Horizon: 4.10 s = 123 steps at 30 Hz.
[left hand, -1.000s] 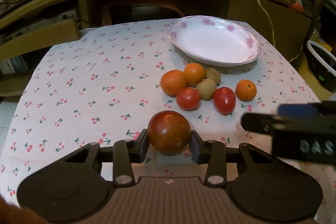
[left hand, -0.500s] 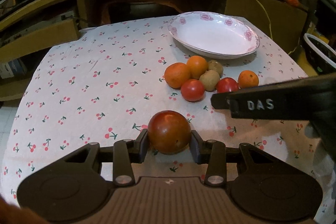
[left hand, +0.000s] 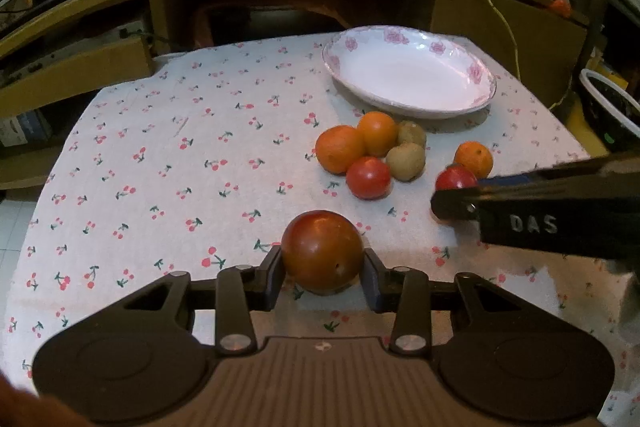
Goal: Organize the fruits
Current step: 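Carry both tomatoes onto the white plate and open both tools, then withdraw both open tools from the plate back toward the fruit, then grasp a tangerine with the right tool while the left tool grasps a red tomato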
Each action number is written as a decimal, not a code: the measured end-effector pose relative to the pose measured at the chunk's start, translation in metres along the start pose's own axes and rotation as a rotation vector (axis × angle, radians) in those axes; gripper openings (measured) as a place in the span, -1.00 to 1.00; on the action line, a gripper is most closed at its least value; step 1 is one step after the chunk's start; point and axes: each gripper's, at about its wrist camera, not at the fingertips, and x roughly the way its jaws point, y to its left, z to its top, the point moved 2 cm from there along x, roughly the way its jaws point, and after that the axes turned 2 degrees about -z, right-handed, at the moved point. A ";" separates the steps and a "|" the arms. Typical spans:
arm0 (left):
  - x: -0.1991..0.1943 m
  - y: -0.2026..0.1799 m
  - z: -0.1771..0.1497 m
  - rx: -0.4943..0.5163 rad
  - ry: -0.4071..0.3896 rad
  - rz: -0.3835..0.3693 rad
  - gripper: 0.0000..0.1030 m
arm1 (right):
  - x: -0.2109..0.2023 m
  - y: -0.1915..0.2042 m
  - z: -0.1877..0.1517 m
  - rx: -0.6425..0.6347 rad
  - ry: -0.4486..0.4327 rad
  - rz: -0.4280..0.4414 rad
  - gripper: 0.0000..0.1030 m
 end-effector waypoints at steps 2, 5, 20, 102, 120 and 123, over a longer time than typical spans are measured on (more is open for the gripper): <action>-0.007 -0.003 0.006 -0.005 -0.017 -0.011 -0.13 | -0.008 -0.003 -0.001 0.013 -0.005 0.006 -0.44; -0.015 -0.011 0.020 -0.002 -0.046 -0.027 -0.13 | -0.019 -0.005 0.002 0.019 -0.022 0.009 -0.44; 0.025 -0.040 0.101 0.095 -0.083 -0.055 -0.14 | -0.013 -0.050 0.051 0.103 -0.072 -0.050 -0.43; 0.031 -0.018 0.047 0.189 0.068 -0.173 0.01 | 0.012 -0.044 0.026 -0.124 0.063 0.024 -0.05; 0.025 -0.021 0.043 0.217 0.070 -0.188 -0.34 | 0.001 -0.049 0.025 -0.098 0.103 0.064 -0.44; 0.023 -0.020 0.037 0.238 0.079 -0.194 -0.34 | -0.005 -0.048 0.020 -0.119 0.117 0.078 -0.44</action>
